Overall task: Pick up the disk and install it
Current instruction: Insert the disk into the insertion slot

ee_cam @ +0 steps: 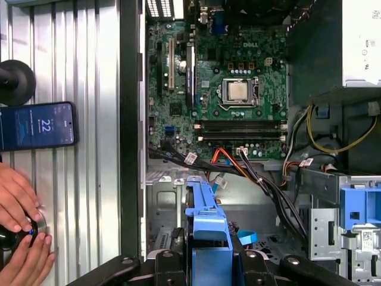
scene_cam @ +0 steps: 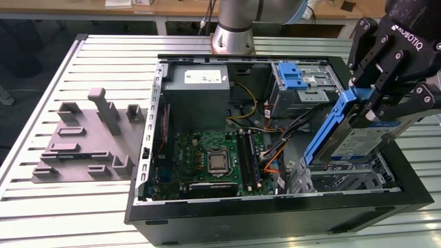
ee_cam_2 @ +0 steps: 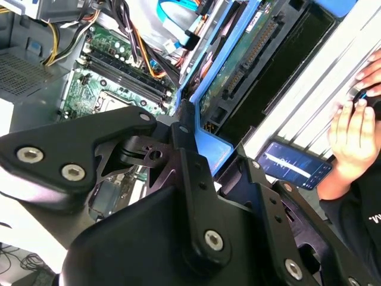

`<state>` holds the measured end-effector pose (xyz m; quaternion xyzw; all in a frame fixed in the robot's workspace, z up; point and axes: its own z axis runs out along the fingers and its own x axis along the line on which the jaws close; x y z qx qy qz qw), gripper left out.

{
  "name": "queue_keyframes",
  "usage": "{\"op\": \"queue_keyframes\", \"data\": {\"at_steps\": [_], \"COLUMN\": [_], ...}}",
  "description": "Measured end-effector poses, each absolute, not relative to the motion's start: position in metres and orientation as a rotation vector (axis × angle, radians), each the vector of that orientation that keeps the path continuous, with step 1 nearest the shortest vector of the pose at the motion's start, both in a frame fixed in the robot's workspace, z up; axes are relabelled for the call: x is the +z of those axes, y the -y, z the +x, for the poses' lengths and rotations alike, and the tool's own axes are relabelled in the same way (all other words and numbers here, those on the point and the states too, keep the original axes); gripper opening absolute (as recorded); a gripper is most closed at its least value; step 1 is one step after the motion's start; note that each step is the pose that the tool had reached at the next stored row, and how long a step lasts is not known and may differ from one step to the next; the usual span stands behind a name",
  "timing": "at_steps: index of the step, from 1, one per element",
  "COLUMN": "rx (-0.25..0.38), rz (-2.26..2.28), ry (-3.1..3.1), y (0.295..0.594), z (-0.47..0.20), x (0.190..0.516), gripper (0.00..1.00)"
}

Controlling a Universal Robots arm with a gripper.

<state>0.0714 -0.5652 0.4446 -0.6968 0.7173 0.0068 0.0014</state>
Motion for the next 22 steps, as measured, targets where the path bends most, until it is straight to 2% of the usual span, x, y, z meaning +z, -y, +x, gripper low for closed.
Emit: {"op": "queue_keyframes", "data": {"at_steps": [22], "rx": [0.022], "rz": [-2.187], "ry": [-2.251], "y": [0.5666], "z": [0.0727], "x": [0.439], "gripper": [0.36]}}
